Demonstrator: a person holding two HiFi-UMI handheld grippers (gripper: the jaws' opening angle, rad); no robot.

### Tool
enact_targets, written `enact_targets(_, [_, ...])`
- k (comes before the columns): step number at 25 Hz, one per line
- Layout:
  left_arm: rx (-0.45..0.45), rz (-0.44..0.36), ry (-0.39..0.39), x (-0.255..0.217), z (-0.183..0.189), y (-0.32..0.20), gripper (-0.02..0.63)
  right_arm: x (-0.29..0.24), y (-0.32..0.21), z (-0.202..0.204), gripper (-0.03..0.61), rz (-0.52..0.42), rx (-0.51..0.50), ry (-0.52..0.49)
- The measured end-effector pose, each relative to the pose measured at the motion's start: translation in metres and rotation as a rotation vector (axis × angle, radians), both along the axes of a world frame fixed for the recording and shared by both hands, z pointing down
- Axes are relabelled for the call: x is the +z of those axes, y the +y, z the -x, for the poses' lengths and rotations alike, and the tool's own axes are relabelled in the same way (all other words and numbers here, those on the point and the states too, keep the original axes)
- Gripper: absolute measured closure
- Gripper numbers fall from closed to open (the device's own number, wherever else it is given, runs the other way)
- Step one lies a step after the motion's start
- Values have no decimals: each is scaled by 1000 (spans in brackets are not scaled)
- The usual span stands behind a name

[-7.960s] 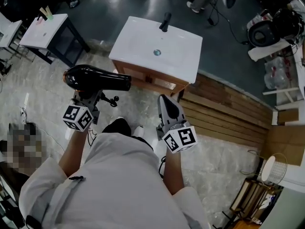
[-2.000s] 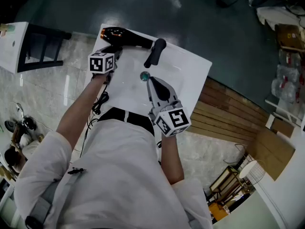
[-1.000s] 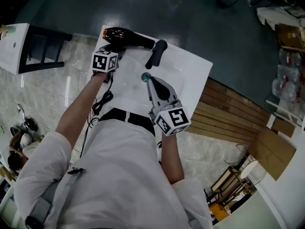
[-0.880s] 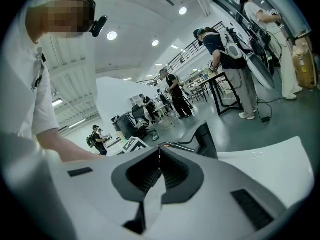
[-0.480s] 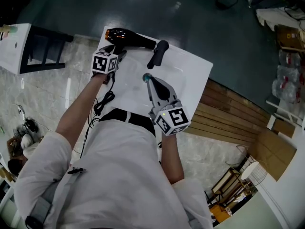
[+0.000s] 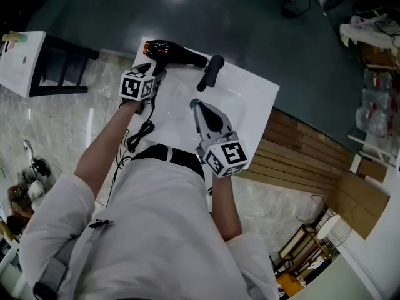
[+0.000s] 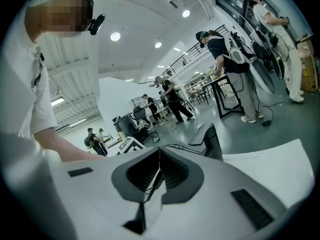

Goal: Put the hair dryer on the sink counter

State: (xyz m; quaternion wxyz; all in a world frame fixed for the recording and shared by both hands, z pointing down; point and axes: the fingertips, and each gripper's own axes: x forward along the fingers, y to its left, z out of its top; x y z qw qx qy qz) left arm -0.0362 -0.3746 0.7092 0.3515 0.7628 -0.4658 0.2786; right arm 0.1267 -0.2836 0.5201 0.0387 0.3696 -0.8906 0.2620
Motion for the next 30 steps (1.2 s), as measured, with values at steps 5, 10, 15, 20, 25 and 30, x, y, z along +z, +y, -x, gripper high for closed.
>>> enact_targets(5, [-9, -33, 11, -17, 6, 7, 351, -3, 4, 4, 571, -10, 9, 6])
enact_targets(10, [-25, -74, 29, -36, 16, 18, 353, -8, 12, 8, 571, -23, 16, 5])
enact_targets(15, [-32, -136, 53, -65, 27, 31, 401, -13, 22, 13, 571, -43, 23, 7])
enact_targets(20, [-32, -195, 78, -95, 38, 46, 458, -20, 30, 17, 571, -65, 35, 13])
enact_targets(25, [-3, -245, 97, -118, 42, 63, 495, -26, 37, 17, 571, -83, 56, 18])
enact_targets(30, [2, -286, 109, -137, 48, 77, 547, -33, 46, 18, 571, -102, 77, 23])
